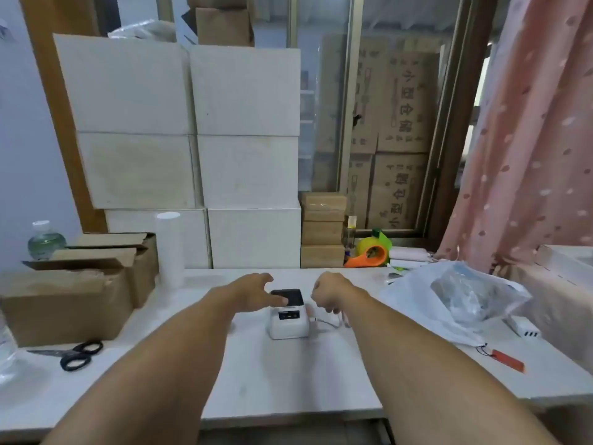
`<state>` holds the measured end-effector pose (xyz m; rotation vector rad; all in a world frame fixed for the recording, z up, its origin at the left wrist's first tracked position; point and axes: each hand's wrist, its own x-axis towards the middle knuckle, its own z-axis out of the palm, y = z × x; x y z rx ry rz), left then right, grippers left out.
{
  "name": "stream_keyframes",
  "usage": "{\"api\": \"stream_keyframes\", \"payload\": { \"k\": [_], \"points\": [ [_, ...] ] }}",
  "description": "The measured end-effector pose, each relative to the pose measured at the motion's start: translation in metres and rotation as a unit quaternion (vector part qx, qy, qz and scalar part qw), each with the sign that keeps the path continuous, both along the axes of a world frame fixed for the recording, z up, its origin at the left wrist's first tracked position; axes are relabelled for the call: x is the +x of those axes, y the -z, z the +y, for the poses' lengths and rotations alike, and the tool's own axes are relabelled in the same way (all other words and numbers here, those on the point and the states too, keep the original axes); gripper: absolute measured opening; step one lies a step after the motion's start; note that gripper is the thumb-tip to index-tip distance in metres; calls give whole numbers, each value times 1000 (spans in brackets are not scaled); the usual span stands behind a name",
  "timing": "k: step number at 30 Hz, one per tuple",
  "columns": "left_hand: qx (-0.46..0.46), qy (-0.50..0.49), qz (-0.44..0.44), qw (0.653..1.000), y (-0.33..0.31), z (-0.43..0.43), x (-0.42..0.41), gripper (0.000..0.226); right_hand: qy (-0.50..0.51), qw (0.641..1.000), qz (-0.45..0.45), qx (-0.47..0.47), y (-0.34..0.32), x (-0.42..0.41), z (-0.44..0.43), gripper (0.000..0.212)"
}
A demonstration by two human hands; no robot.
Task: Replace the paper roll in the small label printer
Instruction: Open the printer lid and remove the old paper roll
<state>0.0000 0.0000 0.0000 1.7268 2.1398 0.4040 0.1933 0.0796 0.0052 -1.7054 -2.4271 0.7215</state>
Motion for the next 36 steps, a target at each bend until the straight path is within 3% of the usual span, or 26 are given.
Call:
{"api": "stream_keyframes", "payload": {
  "k": [3,6,9,12,17,20,28,33,36],
  "points": [
    [-13,3,-7,1000,13,4,0,97,9,998,39,-45,17,-2,3,25],
    [-22,0,-18,1000,29,7,-1,92,19,996,57,-63,33,-3,3,27],
    [-10,-11,-81,997,42,12,-4,82,37,992,92,-80,43,-2,9,19],
    [20,-42,-172,984,49,16,-5,87,48,985,131,-100,49,-3,14,14],
    [42,-53,-198,978,59,23,-10,93,84,975,167,-123,64,-6,24,25],
    [48,-58,-213,974,64,28,-17,97,95,977,142,-125,61,-8,26,15],
    [47,-53,-238,969,76,36,-24,102,68,992,69,-84,59,-13,37,32],
    [32,-59,-229,971,75,37,-26,100,47,997,46,-52,61,-19,37,15],
    [36,-72,-253,964,78,34,-28,100,39,996,56,-54,69,-16,40,22]
  ]
}}
